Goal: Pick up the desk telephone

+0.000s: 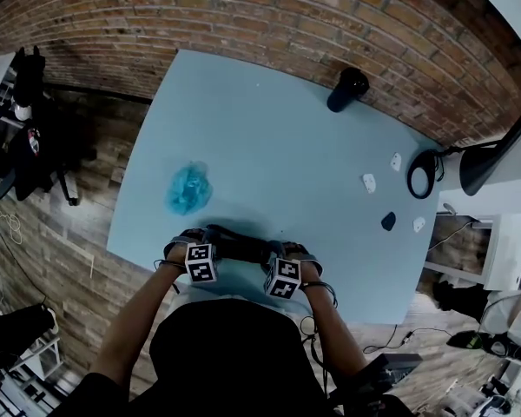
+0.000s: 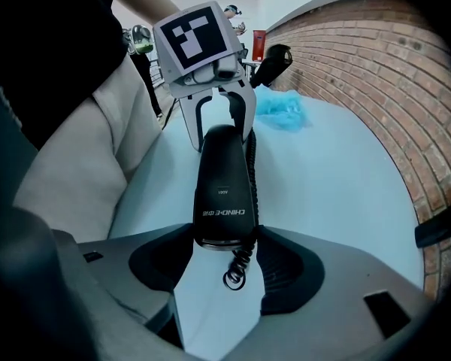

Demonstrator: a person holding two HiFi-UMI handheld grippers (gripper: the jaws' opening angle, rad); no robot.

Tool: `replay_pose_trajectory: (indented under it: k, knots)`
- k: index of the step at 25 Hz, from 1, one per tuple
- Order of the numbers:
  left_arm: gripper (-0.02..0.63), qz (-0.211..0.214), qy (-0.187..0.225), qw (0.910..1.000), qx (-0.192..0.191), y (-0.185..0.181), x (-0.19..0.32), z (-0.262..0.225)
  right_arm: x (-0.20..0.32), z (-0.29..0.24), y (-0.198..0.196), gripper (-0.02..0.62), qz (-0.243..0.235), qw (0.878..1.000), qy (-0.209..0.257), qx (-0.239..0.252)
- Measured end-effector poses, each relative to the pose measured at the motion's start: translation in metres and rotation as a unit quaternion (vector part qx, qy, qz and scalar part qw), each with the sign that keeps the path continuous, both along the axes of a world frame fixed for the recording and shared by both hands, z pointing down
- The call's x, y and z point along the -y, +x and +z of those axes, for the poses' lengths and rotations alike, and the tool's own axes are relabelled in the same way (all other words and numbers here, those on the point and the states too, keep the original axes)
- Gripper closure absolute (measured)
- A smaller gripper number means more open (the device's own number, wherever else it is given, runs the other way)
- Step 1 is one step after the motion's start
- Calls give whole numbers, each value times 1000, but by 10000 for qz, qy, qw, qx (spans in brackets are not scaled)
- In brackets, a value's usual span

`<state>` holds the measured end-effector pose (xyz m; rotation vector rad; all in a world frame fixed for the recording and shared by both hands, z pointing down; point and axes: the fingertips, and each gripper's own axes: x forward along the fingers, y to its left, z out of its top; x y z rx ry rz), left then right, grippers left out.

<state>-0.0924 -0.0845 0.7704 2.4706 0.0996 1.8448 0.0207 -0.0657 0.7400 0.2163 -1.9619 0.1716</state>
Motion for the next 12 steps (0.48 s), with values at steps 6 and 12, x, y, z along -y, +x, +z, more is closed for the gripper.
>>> replay_pose_trajectory:
  k: [6,12]
  knots:
    - [295,-55,64,9999,-74,0,3,0,-5,0,-1,345,41,9997,-231,-43]
    - [295,168,81,9998,-53,-1,0,-1,-9,0,-3,347,-190,9996,-169,-110]
